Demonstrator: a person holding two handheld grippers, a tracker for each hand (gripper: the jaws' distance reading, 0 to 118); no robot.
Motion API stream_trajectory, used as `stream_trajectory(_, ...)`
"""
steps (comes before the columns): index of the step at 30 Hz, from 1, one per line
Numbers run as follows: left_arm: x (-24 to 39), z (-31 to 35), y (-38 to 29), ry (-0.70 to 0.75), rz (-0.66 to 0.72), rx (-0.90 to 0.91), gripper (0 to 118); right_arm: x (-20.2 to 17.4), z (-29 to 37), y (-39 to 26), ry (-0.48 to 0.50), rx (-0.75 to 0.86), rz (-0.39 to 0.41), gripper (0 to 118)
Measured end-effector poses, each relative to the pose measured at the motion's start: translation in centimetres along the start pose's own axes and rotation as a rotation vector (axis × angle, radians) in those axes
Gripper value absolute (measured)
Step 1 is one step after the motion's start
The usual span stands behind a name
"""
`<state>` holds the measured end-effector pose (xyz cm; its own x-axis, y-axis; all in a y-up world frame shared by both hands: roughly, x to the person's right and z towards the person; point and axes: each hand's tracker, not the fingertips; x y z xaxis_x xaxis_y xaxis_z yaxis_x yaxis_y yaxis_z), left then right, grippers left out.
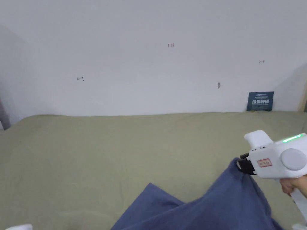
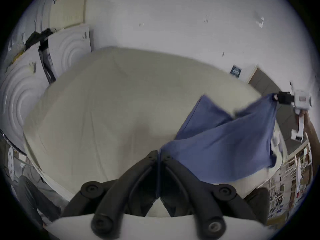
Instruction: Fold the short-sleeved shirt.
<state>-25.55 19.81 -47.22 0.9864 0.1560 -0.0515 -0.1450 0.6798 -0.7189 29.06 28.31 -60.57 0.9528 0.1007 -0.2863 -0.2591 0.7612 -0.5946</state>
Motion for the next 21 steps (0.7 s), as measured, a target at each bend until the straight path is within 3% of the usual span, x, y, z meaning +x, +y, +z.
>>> stream_trajectory(3, 1.6, 2.9, 4.2, 0.000, -0.029, 0.106, 0, 0.4, 7.2, 2.6, -0.056, 0.126, 0.015, 3)
stream_trajectory(9, 6.8, 7.7, 13.1, 0.050, -0.097, 0.256, 0, 1.4, 19.6, 6.8, -0.161, 0.325, -0.033, 3)
stream_trajectory(14, 10.0, 11.5, 18.9, 0.086, -0.084, 0.377, 0, 3.4, 24.3, 8.4, -0.255, 0.398, -0.071, 3)
stream_trajectory(21, 12.8, 13.8, 25.0, 0.163, -0.106, 0.437, 0, 5.4, 25.1, 9.9, -0.284, 0.464, -0.162, 3)
